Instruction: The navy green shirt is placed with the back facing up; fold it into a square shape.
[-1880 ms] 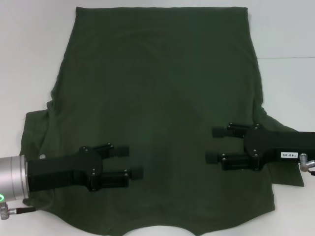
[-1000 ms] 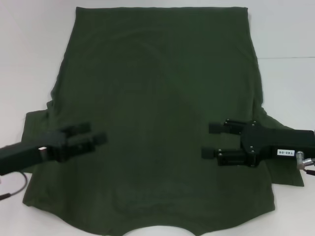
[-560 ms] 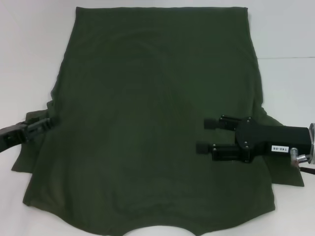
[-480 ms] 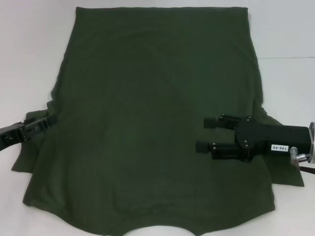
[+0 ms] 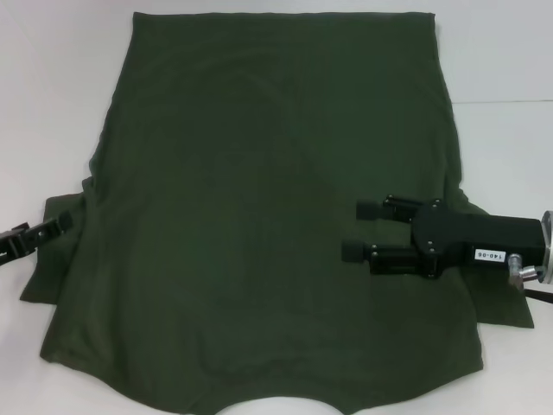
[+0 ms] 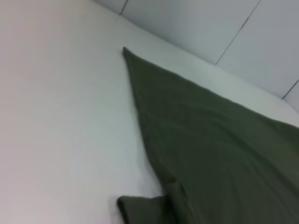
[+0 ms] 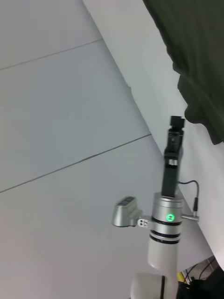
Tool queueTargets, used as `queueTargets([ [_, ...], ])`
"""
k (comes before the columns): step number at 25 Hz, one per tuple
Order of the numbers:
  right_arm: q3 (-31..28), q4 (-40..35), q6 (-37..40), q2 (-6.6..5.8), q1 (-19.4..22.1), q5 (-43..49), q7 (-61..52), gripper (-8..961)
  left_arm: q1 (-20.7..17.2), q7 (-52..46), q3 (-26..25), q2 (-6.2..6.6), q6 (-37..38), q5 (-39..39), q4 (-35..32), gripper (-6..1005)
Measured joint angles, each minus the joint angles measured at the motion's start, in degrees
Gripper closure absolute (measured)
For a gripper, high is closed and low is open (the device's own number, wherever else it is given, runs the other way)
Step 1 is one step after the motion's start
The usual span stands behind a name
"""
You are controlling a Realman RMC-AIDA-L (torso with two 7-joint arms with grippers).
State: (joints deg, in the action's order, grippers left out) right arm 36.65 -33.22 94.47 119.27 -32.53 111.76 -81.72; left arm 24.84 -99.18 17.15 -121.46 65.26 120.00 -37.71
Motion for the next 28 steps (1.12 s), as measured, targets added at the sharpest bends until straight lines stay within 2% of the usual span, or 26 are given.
queueTargets([
  [16,0.0,0.0,0.0,-0.01,0.0,-0.1,0.0,45,0.1,1.0,1.2,-0.27,-1.8,3.2,0.9,93],
  [28,0.0,0.0,0.3,-0.01,0.0,-0.1,0.0,45,0.1,0.9,1.1,-0.24,4.1,7.3,-1.5,94],
])
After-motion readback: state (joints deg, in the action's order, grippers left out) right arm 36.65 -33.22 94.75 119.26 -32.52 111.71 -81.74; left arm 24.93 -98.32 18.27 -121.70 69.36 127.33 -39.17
